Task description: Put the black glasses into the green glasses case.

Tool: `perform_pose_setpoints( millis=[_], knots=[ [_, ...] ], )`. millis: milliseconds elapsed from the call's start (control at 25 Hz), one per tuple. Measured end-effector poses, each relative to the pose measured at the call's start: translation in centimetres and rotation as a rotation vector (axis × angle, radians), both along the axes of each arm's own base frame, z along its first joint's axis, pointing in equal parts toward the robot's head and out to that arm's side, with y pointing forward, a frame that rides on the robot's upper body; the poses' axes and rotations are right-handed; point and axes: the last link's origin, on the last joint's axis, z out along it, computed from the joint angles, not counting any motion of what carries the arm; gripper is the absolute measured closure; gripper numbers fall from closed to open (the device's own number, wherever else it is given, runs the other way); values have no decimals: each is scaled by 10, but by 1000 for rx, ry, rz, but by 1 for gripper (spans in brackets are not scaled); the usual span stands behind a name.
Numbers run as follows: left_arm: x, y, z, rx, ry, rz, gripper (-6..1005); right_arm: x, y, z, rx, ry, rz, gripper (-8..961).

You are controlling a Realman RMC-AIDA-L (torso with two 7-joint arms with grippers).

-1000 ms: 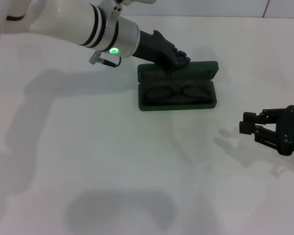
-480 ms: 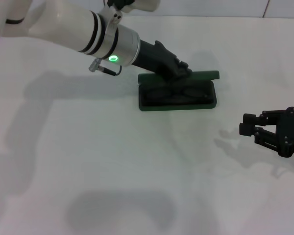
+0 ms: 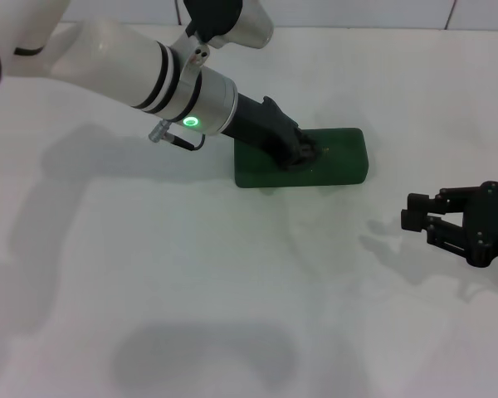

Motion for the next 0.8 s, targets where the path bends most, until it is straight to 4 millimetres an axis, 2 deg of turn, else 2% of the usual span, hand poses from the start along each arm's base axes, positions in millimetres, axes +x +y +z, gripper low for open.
perform_pose_setpoints(
  millis=[240, 360, 440, 520, 640, 800],
  knots=[
    [13, -4, 8, -24, -107, -36, 857, 1, 0, 3, 4, 0, 4, 571],
    [26, -16, 31, -71, -269, -73, 857, 0, -3, 8, 4, 3, 28, 566],
    [23, -32, 54, -96, -399, -116, 856, -4, -5, 9, 6, 10, 72, 563],
    [13, -48, 70, -104, -495, -173, 856, -11, -6, 9, 19, 28, 128, 559],
    [-25, -87, 101, -3, -682, -294, 751, -22, -5, 9, 41, 74, 192, 554],
    [-68, -119, 123, 112, -754, -261, 603, -41, -3, 6, 41, 137, 267, 547]
  ],
)
